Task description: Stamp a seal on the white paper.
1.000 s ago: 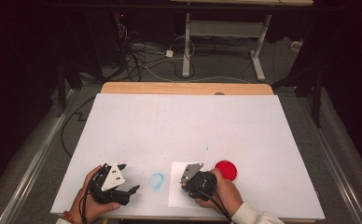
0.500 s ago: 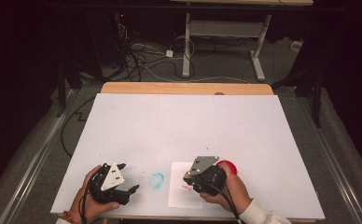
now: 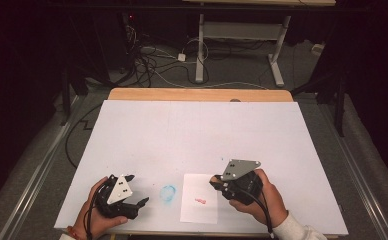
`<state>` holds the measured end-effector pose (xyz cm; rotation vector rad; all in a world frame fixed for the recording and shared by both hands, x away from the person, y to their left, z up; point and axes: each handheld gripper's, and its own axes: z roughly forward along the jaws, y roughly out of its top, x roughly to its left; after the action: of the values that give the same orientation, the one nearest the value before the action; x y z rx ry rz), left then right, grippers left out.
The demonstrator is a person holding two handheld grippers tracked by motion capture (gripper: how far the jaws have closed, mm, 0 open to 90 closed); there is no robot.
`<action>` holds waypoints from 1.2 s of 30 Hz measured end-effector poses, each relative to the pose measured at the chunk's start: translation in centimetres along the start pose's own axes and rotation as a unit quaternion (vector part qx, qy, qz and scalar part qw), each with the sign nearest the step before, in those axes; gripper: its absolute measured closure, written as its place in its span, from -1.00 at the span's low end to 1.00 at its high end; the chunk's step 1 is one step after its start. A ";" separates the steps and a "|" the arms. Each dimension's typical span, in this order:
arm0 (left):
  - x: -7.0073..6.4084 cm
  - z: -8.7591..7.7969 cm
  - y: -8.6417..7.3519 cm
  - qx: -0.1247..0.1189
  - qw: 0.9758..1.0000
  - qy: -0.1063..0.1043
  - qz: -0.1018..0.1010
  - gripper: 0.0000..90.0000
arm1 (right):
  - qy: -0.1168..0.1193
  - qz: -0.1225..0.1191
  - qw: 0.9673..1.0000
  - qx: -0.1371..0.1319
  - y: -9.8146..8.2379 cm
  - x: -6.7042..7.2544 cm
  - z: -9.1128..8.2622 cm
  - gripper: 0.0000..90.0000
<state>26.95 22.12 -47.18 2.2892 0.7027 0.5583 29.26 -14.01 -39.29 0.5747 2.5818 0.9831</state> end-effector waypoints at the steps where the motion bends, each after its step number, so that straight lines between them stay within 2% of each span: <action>1: 0.0 0.0 0.0 0.000 1.000 0.000 0.000 -0.64 | -0.003 0.000 1.000 -0.002 -0.1 -0.1 -0.2 0.70; 6: 0.0 0.1 0.0 0.000 1.000 -0.002 0.000 -0.64 | -0.008 0.010 1.000 -0.005 -0.4 -0.6 -0.8 0.70; 18: 0.3 0.2 0.0 -0.004 1.000 -0.004 -0.006 -0.64 | -0.018 0.015 1.000 -0.007 -0.9 -1.3 -1.7 0.70; 36: 0.3 0.1 -0.1 -0.003 1.000 -0.004 -0.004 -0.64 | -0.027 0.014 1.000 -0.002 -1.5 -1.7 -2.5 0.70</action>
<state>27.24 22.26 -47.26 2.2798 0.7055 0.5457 29.32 -17.19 -38.29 0.6296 2.5304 0.9673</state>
